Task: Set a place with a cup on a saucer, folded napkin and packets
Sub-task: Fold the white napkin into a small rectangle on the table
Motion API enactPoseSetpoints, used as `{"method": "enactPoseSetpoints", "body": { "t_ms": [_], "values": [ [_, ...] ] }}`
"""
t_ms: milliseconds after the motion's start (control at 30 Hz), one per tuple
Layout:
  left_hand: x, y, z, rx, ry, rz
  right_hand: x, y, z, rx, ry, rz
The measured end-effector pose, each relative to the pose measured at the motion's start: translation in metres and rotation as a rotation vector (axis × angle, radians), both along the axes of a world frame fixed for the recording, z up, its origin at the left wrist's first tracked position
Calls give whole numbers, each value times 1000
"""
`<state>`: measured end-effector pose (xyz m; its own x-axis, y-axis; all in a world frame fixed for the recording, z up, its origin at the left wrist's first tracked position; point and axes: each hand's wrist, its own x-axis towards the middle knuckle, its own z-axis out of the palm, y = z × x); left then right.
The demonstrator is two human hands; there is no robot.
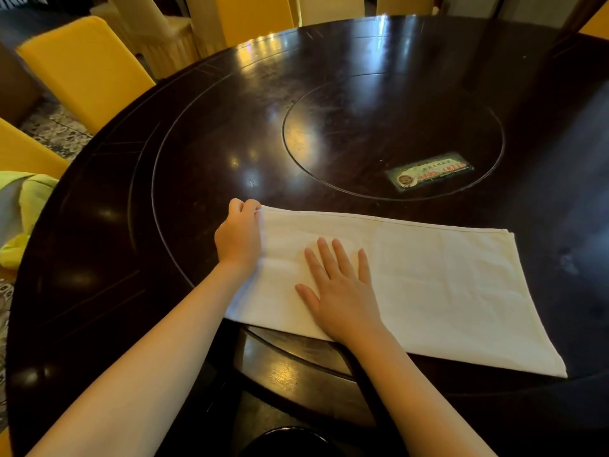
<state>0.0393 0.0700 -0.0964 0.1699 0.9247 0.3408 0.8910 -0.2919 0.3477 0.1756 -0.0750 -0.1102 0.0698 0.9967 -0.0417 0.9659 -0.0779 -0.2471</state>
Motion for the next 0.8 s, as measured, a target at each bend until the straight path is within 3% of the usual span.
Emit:
{"method": "enactPoseSetpoints", "body": {
  "t_ms": [333, 433, 500, 600, 800],
  "values": [
    [3, -2, 8, -25, 188, 41, -2, -3, 0, 17, -5, 4],
    [15, -27, 3, 32, 209, -110, -3, -4, 1, 24, -1, 5],
    [22, -48, -8, -100, 218, -258, -3, -4, 2, 30, -11, 13],
    [14, -50, -20, -234, 269, -248, -2, -6, 2, 48, 0, -12],
    [-11, -48, -20, -227, 343, -188, 7, -18, 2, 45, 14, -219]
  ]
}}
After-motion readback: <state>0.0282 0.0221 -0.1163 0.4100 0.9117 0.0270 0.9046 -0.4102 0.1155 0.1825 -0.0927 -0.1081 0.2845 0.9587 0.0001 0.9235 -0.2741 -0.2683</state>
